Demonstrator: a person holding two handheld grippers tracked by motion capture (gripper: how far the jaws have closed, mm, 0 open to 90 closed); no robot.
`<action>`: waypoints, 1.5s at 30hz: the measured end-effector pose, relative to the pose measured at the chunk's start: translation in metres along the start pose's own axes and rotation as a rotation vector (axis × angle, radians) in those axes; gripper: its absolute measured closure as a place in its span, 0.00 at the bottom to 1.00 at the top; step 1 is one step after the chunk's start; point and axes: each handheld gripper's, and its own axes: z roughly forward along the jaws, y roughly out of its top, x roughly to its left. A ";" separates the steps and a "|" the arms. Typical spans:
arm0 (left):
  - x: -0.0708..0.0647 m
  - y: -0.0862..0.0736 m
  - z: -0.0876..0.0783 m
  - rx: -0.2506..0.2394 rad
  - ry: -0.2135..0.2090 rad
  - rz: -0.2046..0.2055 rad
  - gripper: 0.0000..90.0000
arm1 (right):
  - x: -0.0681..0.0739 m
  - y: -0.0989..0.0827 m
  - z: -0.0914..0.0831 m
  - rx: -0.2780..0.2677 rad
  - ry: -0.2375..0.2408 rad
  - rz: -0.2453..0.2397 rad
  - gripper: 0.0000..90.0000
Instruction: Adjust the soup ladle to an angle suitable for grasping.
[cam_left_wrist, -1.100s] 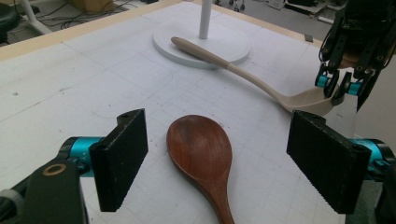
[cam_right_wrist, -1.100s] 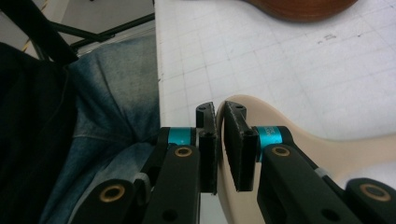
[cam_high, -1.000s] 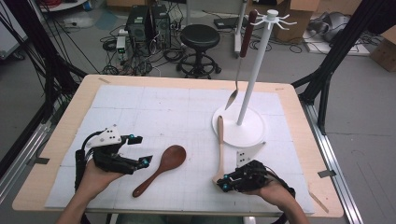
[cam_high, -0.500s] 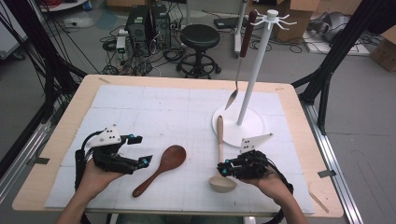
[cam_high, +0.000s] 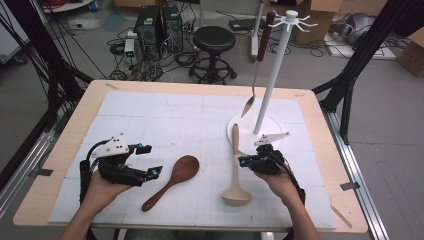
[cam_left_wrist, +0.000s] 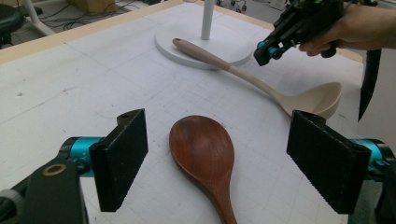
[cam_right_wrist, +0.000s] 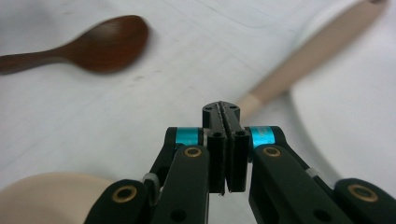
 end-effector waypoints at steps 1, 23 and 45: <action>0.000 0.000 0.000 0.000 -0.001 -0.001 0.23 | -0.003 0.000 0.002 0.006 -0.017 0.009 1.00; 0.001 -0.001 0.000 -0.001 -0.004 -0.004 0.23 | -0.015 0.013 0.039 0.090 -0.199 0.085 1.00; 0.002 -0.001 0.001 -0.007 -0.005 -0.009 0.23 | -0.003 0.030 0.061 0.106 -0.154 0.014 1.00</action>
